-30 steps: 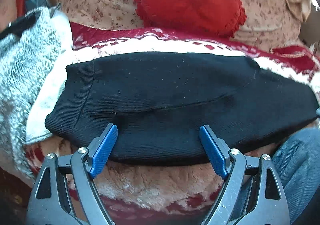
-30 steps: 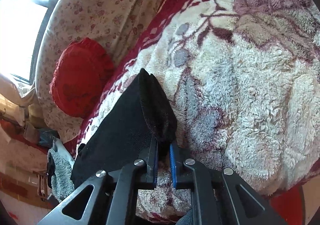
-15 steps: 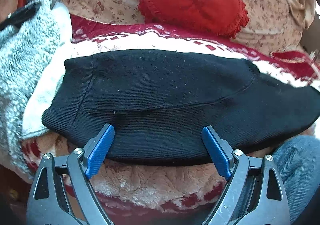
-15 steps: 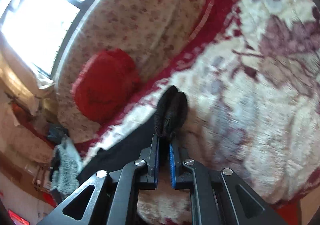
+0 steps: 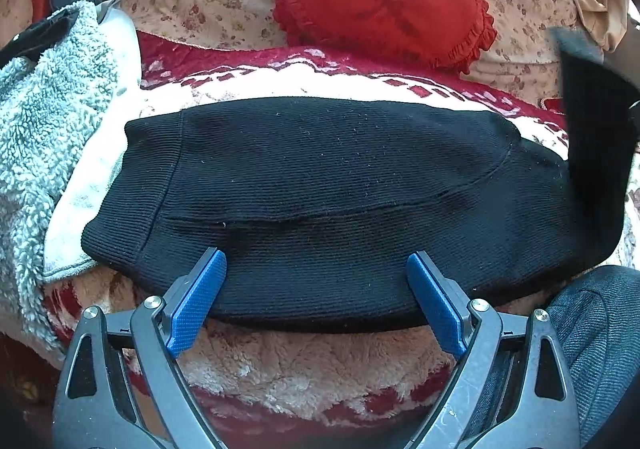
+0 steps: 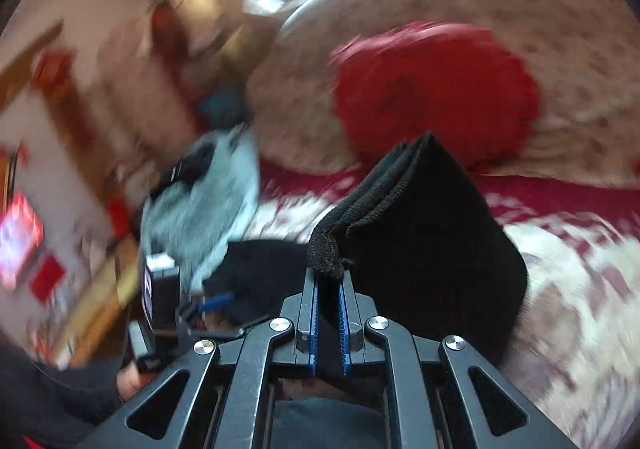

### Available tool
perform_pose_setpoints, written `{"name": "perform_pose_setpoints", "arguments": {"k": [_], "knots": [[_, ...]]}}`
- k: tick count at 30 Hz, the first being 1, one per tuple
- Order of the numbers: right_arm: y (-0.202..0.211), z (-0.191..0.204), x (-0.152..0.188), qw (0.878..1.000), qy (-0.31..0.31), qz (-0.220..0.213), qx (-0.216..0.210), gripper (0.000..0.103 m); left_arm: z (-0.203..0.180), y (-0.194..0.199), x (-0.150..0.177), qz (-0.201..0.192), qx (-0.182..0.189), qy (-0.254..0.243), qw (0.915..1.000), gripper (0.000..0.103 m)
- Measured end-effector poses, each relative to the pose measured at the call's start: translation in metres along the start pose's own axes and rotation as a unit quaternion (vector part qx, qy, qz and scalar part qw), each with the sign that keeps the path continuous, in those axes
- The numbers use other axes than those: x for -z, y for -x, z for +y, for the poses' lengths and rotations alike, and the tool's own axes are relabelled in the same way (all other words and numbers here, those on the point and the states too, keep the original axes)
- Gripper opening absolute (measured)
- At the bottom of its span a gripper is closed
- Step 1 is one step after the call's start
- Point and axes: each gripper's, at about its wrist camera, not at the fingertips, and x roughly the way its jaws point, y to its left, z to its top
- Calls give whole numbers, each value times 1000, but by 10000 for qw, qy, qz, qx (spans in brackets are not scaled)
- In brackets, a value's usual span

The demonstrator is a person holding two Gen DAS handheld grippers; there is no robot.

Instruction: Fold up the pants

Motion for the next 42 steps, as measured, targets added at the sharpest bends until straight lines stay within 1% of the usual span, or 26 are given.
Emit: {"name": "perform_pose_setpoints", "arguments": {"k": [2,4,7,10,13,17,19,20,22,24,25,26,27,28,29,30,31,33,34,35,36,37,38,40,41,42], "knots": [[-22,8,-3,9990,223,389,-63,8,0,0,0,-8,7,8,10000,92],[-46,15,0,9948,476,896,-57,8,1,0,0,-3,5,0,10000,92],[-70,18,6,9883,732,1339,8,8,0,0,1,-3,29,-1,10000,94],[-71,18,12,9865,834,1410,47,8,0,0,2,-16,12,0,10000,95],[-73,22,10,9843,950,1489,44,8,-1,-1,2,-17,3,-6,10000,95],[-83,28,16,9761,1214,1803,82,8,-2,-1,2,-14,-22,-10,10000,96],[-94,23,20,9727,1114,2027,173,8,-3,-2,0,9,-35,-15,10000,99],[-97,20,20,9719,995,2131,146,9,-3,-3,-1,35,-42,-5,10000,99],[-97,18,20,9718,909,2177,19,10,-4,-5,-5,40,-48,66,10000,102],[-95,15,21,9718,769,2227,-85,10,-3,-5,-4,-31,-37,59,10000,102],[-91,15,22,9733,734,2169,-175,10,-3,-5,-4,-14,-26,33,10000,102],[-83,16,22,9761,667,2030,-395,10,-3,-5,-5,39,-7,-13,10000,102],[-74,17,24,9785,607,1901,-522,10,-4,-5,-6,84,8,-60,9999,102],[-63,16,25,9822,529,1693,-622,10,-4,-5,-7,138,33,-132,9998,102],[-49,16,27,9858,476,1462,-677,10,-2,-1,-10,97,50,-135,9998,100],[-38,14,28,9886,447,1268,-683,10,-1,3,-10,29,45,-111,9999,93],[-24,10,29,9919,405,1016,-643,10,0,14,-14,-161,75,-101,9998,91],[7,-8,34,9983,169,405,-375,10,-7,34,-18,-544,288,-222,9979,91],[21,-20,38,9998,5,103,-143,10,-17,47,-23,-766,586,-408,9945,91],[32,-33,43,9997,-128,-161,121,10,-26,54,-26,-869,784,-574,9915,91],[42,-47,49,9980,-254,-399,429,10,-40,60,-30,-968,1012,-843,9865,91],[47,-57,54,9957,-343,-538,666,10,-52,64,-33,-1018,1172,-1051,9823,91],[51,-68,61,9940,-465,-651,752,10,-66,66,-36,-1084,1389,-1290,9759,91],[51,-86,78,9924,-781,-762,562,10,-81,66,-41,-1121,1597,-1484,9695,91],[47,-91,83,9920,-934,-652,544,10,-91,63,-46,-1127,1620,-1582,9675,90],[44,-92,82,9922,-986,-564,523,10,-97,62,-48,-1119,1637,-1628,9665,74]]}}
